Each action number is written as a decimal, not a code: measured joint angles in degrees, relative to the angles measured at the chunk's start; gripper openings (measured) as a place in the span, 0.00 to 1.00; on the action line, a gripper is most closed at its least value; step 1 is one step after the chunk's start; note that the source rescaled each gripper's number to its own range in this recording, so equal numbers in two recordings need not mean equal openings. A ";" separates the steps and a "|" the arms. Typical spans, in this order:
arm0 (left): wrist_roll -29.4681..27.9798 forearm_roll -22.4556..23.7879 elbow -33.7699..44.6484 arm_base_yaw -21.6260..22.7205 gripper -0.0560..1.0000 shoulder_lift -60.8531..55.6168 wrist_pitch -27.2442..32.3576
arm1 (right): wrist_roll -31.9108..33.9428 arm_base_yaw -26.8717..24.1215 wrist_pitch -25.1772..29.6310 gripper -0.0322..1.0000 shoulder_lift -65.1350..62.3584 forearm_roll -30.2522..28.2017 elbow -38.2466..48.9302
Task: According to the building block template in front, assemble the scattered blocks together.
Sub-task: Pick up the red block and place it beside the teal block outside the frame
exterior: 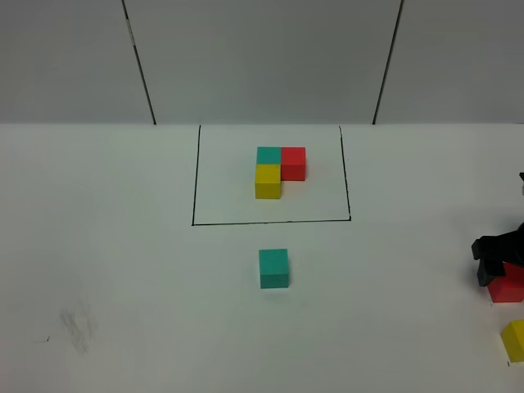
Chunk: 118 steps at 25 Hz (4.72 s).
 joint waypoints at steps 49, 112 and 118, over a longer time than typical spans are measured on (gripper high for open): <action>-0.05 0.00 0.00 0.00 0.40 0.00 0.00 | -47.60 29.23 14.31 0.26 -3.29 -5.87 -17.97; 0.00 0.00 0.00 0.00 0.40 0.00 0.00 | -57.62 37.49 23.92 0.26 20.12 3.06 -41.18; 0.00 0.00 0.00 0.00 0.40 0.00 0.00 | -57.91 37.49 22.73 0.26 21.44 4.61 -41.18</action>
